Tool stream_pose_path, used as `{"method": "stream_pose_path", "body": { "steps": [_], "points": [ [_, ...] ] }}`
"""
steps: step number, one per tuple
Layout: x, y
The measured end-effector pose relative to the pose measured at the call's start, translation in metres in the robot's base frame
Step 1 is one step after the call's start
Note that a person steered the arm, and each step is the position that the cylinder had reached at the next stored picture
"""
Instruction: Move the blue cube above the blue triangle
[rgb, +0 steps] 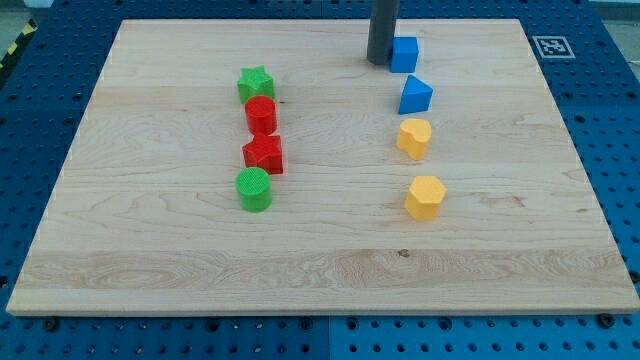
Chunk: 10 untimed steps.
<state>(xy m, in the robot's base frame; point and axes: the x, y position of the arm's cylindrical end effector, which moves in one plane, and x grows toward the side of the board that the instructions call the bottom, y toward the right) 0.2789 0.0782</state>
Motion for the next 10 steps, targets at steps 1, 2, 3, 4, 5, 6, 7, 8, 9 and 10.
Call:
{"method": "stream_pose_path", "body": {
  "steps": [1,2,3,4,5,6,7,8,9,10],
  "points": [
    [0.003,0.001],
    [0.003,0.001],
    [0.003,0.001],
    [0.003,0.001],
    [0.003,0.002],
    [0.003,0.005],
    [0.003,-0.014],
    [0.002,-0.081],
    [-0.017,-0.114],
    [-0.030,-0.121]
  ]
}}
